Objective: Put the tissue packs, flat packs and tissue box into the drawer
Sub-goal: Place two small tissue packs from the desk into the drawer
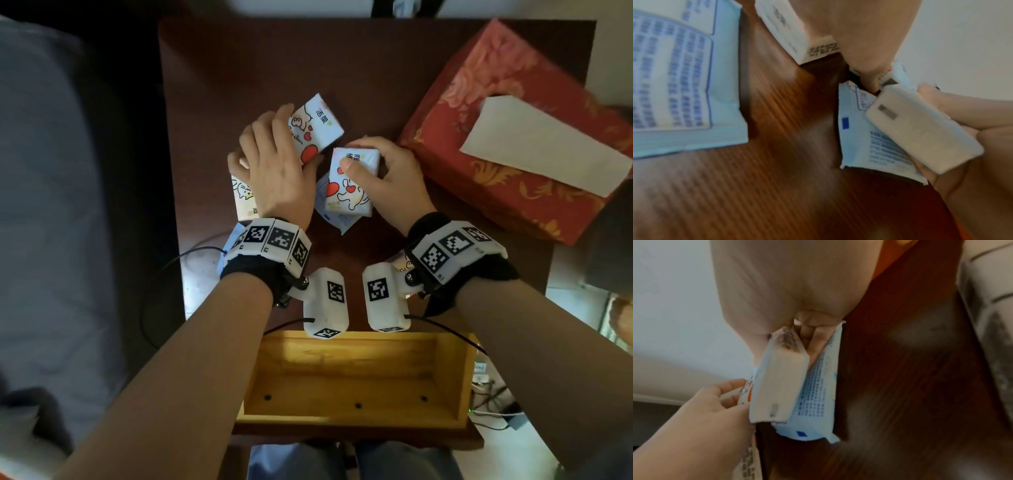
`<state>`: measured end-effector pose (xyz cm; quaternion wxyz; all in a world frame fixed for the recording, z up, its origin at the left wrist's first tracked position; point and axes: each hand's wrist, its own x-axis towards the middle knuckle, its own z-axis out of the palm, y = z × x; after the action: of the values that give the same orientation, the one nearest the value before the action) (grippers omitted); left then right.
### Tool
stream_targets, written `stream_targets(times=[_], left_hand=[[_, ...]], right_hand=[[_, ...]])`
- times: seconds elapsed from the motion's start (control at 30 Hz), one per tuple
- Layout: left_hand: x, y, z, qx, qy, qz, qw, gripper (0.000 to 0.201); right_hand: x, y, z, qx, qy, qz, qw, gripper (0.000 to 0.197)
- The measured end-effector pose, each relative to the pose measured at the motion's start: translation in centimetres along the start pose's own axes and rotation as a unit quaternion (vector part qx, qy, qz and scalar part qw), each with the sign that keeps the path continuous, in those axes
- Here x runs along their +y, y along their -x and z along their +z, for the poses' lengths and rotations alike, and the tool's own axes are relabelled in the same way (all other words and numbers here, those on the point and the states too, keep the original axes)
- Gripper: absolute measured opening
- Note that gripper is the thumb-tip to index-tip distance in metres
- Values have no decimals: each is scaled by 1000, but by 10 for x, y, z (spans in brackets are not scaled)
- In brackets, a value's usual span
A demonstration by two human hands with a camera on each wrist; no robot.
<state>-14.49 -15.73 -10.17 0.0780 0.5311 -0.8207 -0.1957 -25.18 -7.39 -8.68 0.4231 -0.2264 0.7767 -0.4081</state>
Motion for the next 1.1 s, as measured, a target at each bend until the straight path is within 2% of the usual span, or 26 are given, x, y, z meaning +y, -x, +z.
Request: stream_targets(times=[0.2, 0.37, 0.53, 0.73, 0.83, 0.97, 1.1], left_hand=[[9, 18, -9, 22, 13, -26, 999, 57], [11, 40, -21, 14, 65, -41, 997, 59], [9, 73, -34, 5, 164, -24, 986, 60], [9, 124, -44, -143, 303, -51, 941, 41], [7, 149, -41, -159, 363, -92, 914, 37], [-1, 178, -36, -156, 431, -182, 870, 30], [-16, 194, -44, -204, 441, -189, 854, 40]], right_hand=[[-7, 7, -3, -19, 19, -17, 999, 29], [-14, 25, -12, -59, 18, -15, 998, 26], [-12, 56, -20, -49, -19, -4, 999, 21], [-4, 99, -20, -61, -56, 33, 996, 17], [2, 119, -17, -66, -90, 45, 993, 19], [15, 139, -16, -80, -91, 65, 990, 19], [27, 155, -10, -74, -85, 81, 990, 21]])
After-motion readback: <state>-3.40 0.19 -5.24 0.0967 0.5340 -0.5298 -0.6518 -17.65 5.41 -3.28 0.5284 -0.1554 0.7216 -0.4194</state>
